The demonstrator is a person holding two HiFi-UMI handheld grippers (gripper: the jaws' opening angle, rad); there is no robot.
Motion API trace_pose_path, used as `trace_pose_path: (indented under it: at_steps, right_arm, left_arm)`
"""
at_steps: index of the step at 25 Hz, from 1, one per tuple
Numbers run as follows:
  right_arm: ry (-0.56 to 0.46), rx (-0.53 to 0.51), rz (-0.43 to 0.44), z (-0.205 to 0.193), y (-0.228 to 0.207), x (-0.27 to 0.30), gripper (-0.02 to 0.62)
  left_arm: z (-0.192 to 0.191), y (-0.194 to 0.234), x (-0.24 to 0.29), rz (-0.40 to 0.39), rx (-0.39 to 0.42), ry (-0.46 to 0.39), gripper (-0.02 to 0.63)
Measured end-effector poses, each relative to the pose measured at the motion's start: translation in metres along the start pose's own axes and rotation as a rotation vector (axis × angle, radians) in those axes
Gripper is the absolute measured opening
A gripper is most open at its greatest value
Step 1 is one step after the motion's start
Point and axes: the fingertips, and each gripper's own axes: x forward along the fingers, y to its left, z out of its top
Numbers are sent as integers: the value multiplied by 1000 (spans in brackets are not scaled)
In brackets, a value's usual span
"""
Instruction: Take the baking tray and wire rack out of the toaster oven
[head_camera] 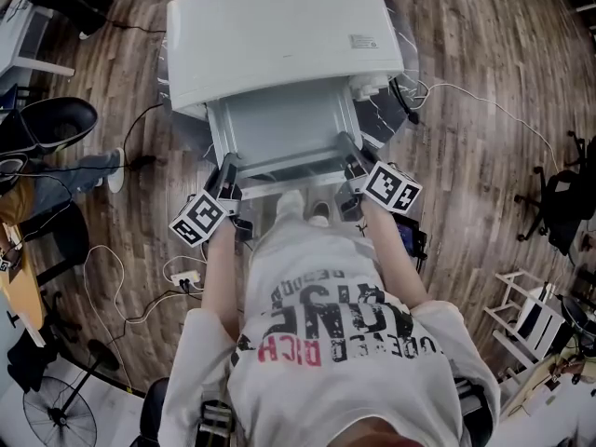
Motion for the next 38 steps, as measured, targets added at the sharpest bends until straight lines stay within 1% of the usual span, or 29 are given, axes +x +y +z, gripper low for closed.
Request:
trace_pose_path:
  at_steps: [13,21,33,38]
  right_arm:
    - [9,-24,-4,-16,-5,-30,92]
    - [-4,-47,31,-17,0,-50,92]
    - [22,-49,59,-37,-2,-81,92]
    - [20,-55,72,-37,1,-96,92]
  left_arm:
    - [-33,2,-29,4,-31,7,39]
    - [-48,-6,-48,-1,-25,-24,38]
    - [-75,-9,-85,15,-36,-62,38]
    - [-85,-17,-97,11,-36,-72,39]
